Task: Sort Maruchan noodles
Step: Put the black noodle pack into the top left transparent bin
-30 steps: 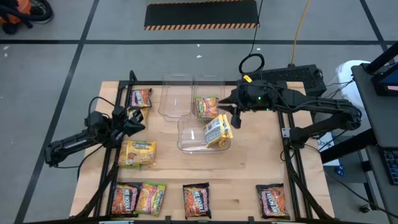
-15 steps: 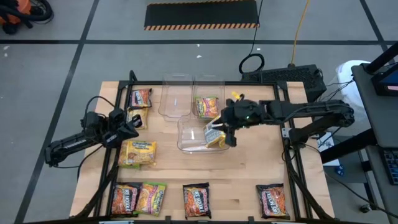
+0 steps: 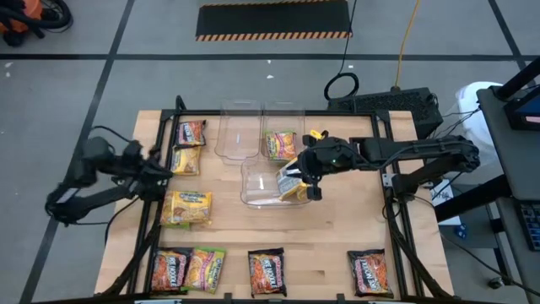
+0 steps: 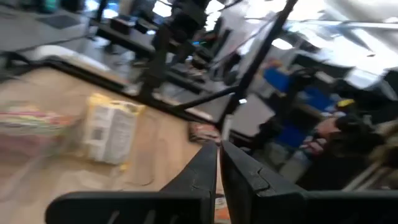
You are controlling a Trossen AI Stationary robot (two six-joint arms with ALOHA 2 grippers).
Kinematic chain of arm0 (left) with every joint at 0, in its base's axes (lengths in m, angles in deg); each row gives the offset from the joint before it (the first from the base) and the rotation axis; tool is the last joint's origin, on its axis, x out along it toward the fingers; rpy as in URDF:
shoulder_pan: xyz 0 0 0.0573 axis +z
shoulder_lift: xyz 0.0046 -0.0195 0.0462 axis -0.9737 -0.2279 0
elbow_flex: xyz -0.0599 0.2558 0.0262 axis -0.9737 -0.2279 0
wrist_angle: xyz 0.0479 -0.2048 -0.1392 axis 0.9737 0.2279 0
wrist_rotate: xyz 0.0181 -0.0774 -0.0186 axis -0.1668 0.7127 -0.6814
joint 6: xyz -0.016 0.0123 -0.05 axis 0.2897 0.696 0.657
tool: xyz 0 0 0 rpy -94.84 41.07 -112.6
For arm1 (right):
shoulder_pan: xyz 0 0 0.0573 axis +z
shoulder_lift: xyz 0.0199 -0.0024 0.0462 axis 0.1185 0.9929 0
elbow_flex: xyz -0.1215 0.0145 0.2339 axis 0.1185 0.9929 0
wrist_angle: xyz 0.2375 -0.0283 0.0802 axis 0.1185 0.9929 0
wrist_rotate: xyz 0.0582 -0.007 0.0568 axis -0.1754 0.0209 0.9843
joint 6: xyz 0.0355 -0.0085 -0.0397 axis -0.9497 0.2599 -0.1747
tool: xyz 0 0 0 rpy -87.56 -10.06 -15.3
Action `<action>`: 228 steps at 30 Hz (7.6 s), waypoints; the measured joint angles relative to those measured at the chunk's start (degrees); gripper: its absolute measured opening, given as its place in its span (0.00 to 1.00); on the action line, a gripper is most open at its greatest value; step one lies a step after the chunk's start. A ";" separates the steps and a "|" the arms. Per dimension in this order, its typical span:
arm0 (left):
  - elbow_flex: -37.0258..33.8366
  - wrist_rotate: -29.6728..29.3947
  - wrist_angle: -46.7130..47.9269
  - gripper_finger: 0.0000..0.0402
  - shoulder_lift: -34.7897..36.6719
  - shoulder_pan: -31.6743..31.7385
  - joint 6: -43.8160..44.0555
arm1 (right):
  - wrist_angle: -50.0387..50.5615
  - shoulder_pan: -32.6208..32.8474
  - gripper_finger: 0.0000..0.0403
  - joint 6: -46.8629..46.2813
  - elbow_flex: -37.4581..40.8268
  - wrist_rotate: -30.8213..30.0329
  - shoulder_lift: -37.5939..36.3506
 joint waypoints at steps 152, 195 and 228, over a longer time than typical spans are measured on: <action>5.51 -60.61 14.46 0.24 -77.14 4.33 -6.34 | -13.22 -4.77 0.19 4.79 0.00 -0.25 -0.01; 5.43 -65.75 5.28 0.24 -86.99 5.84 -11.29 | -13.22 -5.81 0.19 6.59 0.00 -0.25 -0.03; 5.42 -65.17 0.48 0.24 -86.85 9.59 -17.26 | -13.22 -5.81 0.19 7.46 0.00 -0.25 -0.03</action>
